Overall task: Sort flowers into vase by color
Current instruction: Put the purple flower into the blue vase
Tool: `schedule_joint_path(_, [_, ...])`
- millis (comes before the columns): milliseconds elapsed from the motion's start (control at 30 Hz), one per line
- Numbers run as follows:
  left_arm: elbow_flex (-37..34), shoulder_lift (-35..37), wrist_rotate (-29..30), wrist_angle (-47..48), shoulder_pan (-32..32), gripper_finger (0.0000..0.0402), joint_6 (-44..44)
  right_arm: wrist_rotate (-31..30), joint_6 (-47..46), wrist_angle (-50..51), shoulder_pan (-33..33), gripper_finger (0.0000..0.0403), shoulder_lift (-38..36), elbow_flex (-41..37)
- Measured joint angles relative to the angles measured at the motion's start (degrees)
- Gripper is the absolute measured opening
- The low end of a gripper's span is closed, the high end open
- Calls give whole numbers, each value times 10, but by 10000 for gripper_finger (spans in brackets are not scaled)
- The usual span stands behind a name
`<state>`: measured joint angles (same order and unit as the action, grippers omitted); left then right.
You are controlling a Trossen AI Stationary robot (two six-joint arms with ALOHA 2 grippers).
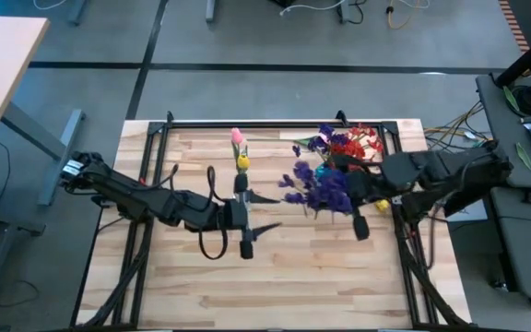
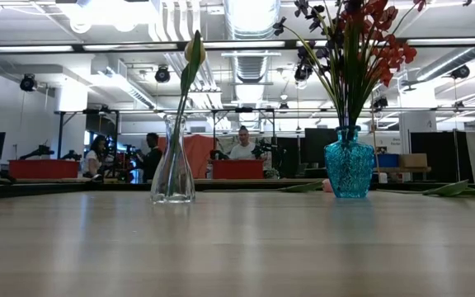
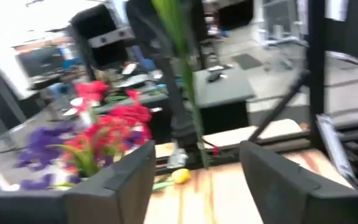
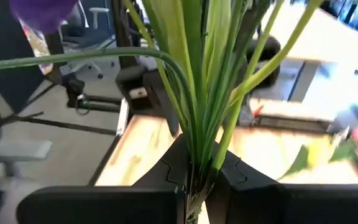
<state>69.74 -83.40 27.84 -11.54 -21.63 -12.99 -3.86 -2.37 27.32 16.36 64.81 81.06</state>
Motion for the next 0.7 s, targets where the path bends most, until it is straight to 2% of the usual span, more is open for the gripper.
schedule_joint_path(133, [-6, -15, -2, -3, -1, 252, -2, -71, -26, 0, 28, 18, -44, -59])
schedule_joint_path(300, [-5, -57, 2, -25, -1, 253, -7, -188, -57, -23, 50, 18, -94, -147])
schedule_joint_path(533, [-4, -128, 2, -110, 2, 245, -49, -213, -71, -150, 52, 18, -149, -285])
schedule_joint_path(700, [-4, -181, 2, -191, 11, 251, -61, -261, -71, -184, 52, 18, -183, -344])
